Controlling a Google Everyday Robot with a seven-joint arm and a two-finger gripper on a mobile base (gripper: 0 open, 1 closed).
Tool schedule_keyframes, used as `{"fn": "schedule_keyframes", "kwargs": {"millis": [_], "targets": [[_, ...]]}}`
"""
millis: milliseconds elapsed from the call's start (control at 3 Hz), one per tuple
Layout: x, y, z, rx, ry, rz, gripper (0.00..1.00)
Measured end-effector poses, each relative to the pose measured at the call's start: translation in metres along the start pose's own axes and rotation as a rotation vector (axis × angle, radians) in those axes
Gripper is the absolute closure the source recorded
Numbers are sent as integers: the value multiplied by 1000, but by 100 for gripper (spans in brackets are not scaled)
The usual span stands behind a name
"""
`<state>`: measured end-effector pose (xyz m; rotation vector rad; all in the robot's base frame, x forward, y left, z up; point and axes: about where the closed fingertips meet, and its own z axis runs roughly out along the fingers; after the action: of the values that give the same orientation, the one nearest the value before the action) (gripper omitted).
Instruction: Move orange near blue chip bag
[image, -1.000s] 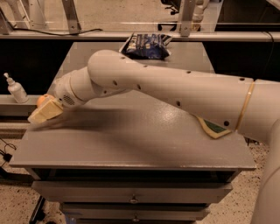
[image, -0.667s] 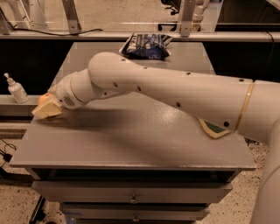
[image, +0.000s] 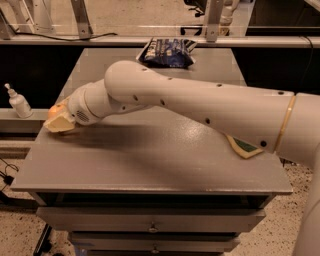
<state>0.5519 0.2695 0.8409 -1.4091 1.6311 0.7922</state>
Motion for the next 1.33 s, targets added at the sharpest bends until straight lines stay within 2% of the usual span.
{"fn": "schedule_keyframes", "kwargs": {"millis": [333, 667, 1000, 1333], "targets": [[2, -21, -30, 54, 22, -14, 100], [13, -58, -92, 160, 73, -24, 100], [13, -58, -92, 160, 73, -24, 100], [19, -64, -109, 203, 86, -6, 100]]}}
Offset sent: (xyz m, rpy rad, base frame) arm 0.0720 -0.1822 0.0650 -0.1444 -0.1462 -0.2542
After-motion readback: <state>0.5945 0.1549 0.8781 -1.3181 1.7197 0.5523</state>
